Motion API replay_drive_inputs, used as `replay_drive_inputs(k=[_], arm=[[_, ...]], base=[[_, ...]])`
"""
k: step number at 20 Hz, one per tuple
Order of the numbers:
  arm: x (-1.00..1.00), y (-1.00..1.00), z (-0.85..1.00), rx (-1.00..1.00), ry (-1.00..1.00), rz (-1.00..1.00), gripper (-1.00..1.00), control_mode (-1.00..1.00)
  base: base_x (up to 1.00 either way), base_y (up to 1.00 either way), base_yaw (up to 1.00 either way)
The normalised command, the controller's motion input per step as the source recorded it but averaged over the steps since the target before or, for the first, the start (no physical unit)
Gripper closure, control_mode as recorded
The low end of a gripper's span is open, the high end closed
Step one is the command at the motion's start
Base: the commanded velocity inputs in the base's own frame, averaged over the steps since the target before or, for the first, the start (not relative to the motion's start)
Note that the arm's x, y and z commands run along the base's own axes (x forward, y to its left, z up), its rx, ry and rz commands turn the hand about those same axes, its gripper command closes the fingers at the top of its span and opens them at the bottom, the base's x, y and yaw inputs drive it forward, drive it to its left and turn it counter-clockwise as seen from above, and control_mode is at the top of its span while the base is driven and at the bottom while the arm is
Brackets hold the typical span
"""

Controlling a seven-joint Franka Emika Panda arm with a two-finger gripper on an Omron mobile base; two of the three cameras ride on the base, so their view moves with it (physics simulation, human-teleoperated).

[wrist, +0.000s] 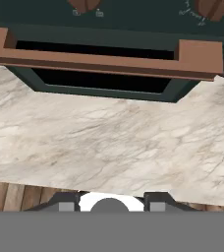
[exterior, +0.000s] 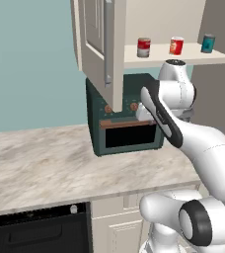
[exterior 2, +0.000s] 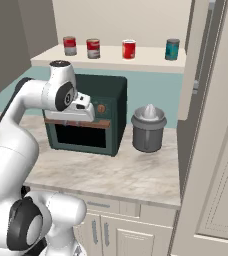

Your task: Stack two cans on top of the other two cans in the cabinet.

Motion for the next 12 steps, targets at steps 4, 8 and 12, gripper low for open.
replay_drive_inputs(k=[4,8,12], arm=[[-0.01,-0.02,0.00,0.00,-0.05,0.00,-1.00,-1.00],[-0.07,0.00,0.00,0.00,-0.13,0.00,-1.00,-1.00],[-0.18,0.00,0.00,0.00,-0.21,0.00,-1.00,-1.00]], base=[[0.00,0.00,0.00],[0.00,0.00,0.00],[0.00,0.00,0.00]])
